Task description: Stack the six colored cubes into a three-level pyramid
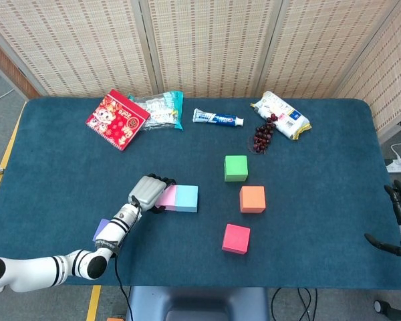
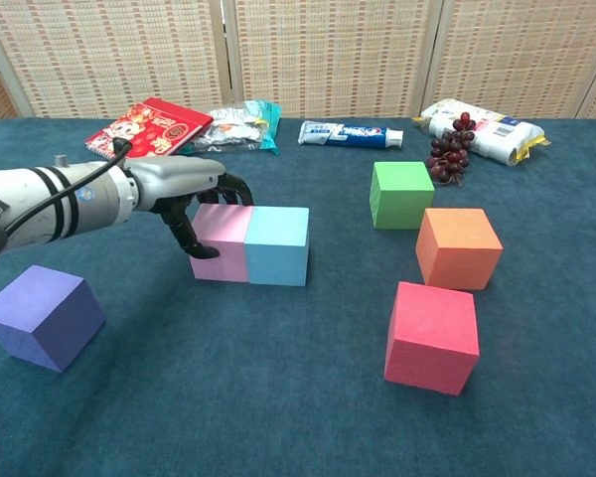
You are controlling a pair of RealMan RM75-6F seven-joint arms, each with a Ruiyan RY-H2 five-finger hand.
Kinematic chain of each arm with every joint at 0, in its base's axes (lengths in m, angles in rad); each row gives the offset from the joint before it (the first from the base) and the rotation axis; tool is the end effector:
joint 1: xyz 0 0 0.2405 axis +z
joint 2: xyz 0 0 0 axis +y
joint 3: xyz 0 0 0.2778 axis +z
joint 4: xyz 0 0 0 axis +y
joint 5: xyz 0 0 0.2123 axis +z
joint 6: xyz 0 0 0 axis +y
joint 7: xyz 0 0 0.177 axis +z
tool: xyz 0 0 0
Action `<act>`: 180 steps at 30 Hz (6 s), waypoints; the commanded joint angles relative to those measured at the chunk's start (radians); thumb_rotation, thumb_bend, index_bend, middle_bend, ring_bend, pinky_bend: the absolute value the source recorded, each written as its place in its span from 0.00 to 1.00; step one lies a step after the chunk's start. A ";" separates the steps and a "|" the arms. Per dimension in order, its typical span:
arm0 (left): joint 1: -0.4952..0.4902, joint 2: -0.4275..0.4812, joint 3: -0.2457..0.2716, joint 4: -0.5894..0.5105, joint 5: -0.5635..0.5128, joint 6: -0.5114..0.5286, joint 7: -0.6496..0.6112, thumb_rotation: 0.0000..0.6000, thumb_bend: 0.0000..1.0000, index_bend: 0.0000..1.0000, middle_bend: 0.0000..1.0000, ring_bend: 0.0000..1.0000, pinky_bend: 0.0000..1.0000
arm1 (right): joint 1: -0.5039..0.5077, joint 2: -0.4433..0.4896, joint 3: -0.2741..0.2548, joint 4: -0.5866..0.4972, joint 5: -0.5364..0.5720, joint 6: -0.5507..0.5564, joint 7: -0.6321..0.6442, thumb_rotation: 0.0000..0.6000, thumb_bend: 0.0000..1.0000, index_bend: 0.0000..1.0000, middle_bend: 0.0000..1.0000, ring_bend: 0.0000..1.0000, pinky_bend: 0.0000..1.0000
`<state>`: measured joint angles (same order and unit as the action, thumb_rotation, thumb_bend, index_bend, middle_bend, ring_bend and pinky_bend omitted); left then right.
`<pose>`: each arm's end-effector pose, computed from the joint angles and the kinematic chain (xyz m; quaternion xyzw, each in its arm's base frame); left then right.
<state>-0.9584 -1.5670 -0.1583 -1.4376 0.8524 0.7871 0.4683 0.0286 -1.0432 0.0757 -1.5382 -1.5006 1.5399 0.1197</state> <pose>-0.1151 0.4147 -0.0623 -0.7960 -0.3717 -0.2960 0.3750 -0.3536 -0.2026 0.2145 0.5713 -0.3681 0.3916 0.6203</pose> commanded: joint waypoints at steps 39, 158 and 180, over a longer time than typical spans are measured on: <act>-0.045 0.034 0.051 -0.109 -0.147 0.068 0.092 1.00 0.34 0.04 0.00 0.10 0.27 | 0.003 -0.010 0.005 0.032 -0.011 0.002 0.037 1.00 0.09 0.00 0.00 0.00 0.00; 0.506 0.426 0.080 -0.239 0.600 0.456 -0.497 1.00 0.33 0.07 0.00 0.00 0.17 | 0.908 -0.565 0.128 0.108 0.769 -0.732 -0.489 1.00 0.16 0.48 0.49 0.44 0.51; 0.511 0.416 0.071 -0.226 0.605 0.442 -0.509 1.00 0.33 0.07 0.00 0.00 0.17 | 0.924 -0.565 0.120 0.118 0.788 -0.734 -0.502 1.00 0.16 0.46 0.49 0.43 0.50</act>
<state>-0.4479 -1.1505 -0.0874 -1.6641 1.4572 1.2287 -0.0406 0.9528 -1.6084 0.1955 -1.4196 -0.7121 0.8052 -0.3825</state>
